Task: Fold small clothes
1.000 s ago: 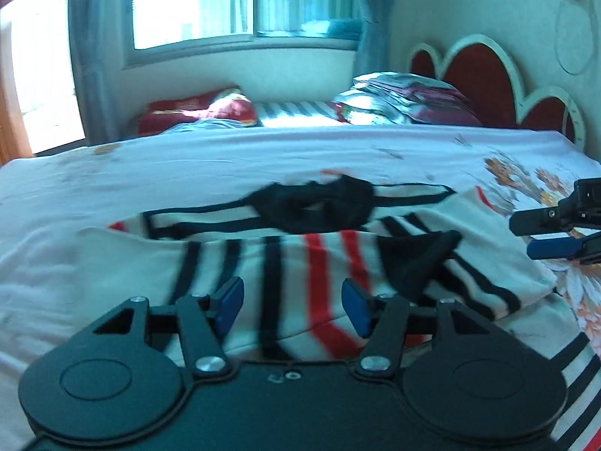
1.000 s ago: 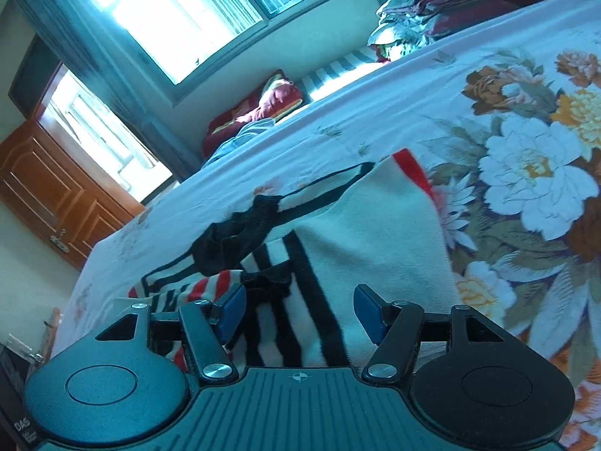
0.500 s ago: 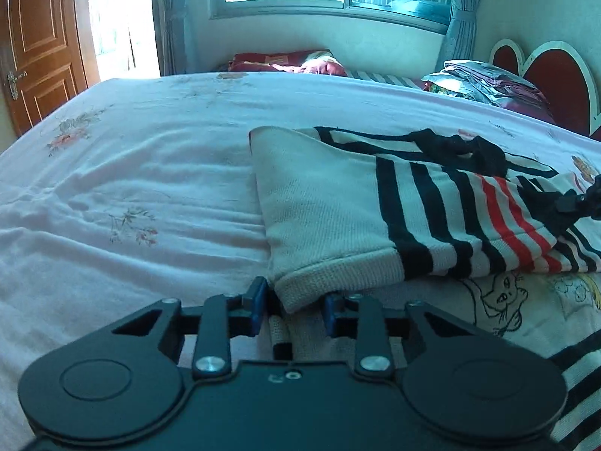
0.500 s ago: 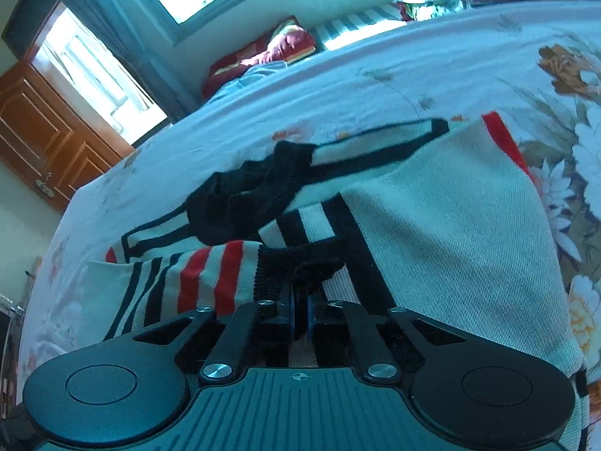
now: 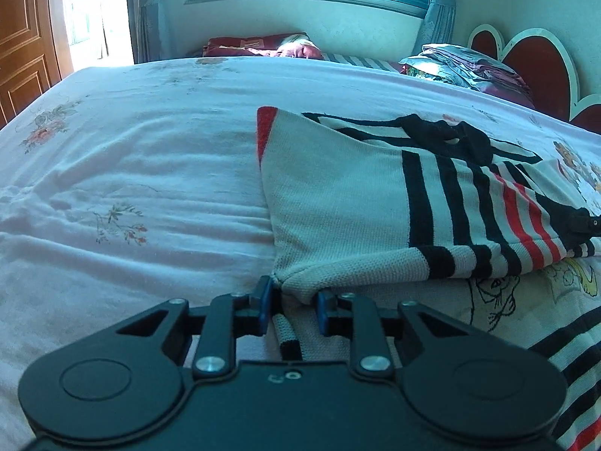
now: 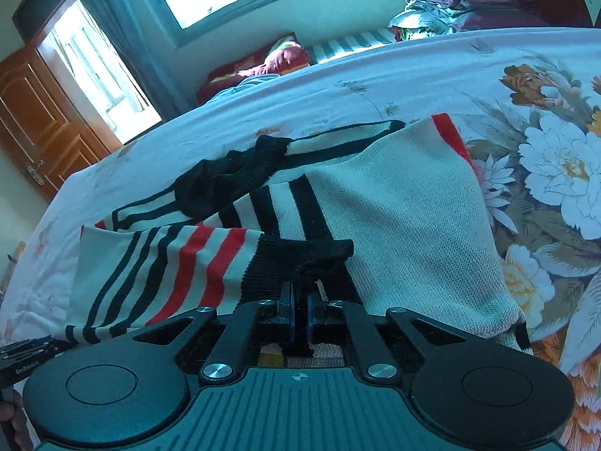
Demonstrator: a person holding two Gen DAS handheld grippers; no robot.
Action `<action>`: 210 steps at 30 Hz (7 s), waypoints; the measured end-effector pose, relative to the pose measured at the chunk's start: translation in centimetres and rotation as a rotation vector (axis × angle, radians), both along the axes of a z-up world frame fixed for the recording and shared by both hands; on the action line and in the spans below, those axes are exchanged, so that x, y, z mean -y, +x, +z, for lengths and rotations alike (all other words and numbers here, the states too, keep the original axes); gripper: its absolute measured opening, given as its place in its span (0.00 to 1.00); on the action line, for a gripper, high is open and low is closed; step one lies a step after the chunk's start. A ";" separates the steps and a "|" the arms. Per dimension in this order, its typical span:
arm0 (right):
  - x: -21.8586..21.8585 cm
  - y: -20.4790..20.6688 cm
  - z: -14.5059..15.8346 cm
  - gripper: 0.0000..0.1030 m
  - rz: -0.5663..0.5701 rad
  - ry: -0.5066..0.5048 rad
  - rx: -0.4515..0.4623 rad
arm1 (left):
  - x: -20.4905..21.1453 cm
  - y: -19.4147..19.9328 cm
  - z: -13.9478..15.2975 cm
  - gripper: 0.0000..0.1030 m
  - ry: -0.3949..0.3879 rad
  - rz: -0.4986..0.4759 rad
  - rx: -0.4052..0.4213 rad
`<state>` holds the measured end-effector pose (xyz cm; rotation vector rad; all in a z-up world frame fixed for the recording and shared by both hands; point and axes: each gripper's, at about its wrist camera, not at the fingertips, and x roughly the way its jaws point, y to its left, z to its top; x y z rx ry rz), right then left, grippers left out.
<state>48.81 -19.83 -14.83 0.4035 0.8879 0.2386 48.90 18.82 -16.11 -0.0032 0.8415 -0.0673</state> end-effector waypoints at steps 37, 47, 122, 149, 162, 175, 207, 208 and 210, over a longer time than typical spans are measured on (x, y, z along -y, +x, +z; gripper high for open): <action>-0.1 6.2 1.5 0.06 -0.019 -0.338 0.041 | 0.2 14.4 1.6 0.51 -0.122 -0.095 0.031; -14.3 5.6 0.2 0.29 0.230 -0.360 0.058 | 10.5 10.8 -0.2 0.56 -0.006 -0.224 0.005; 10.7 -31.8 -0.5 0.42 -0.065 0.259 -0.133 | 0.2 -26.9 -0.7 0.67 -0.442 0.042 -0.103; 13.2 -27.3 4.3 0.04 0.006 0.410 0.076 | -1.3 -25.4 1.4 0.04 -0.667 0.180 0.077; 12.7 -5.2 10.2 0.04 -0.086 0.417 0.136 | -1.4 -2.8 7.3 0.04 -0.693 0.119 0.175; 11.7 12.4 -0.1 0.06 -0.213 0.446 -0.133 | -2.5 12.7 -1.0 0.20 -0.670 0.099 -0.033; 2.7 11.9 -1.3 0.43 0.054 -0.432 0.197 | 4.4 14.8 0.4 0.39 0.087 -0.030 0.088; 2.5 11.3 -0.6 0.66 0.032 -0.437 0.235 | 4.3 14.3 1.1 0.53 0.085 -0.009 0.112; 1.4 10.2 1.0 0.67 0.032 -0.421 0.289 | 4.9 12.7 3.1 0.65 0.076 0.007 0.235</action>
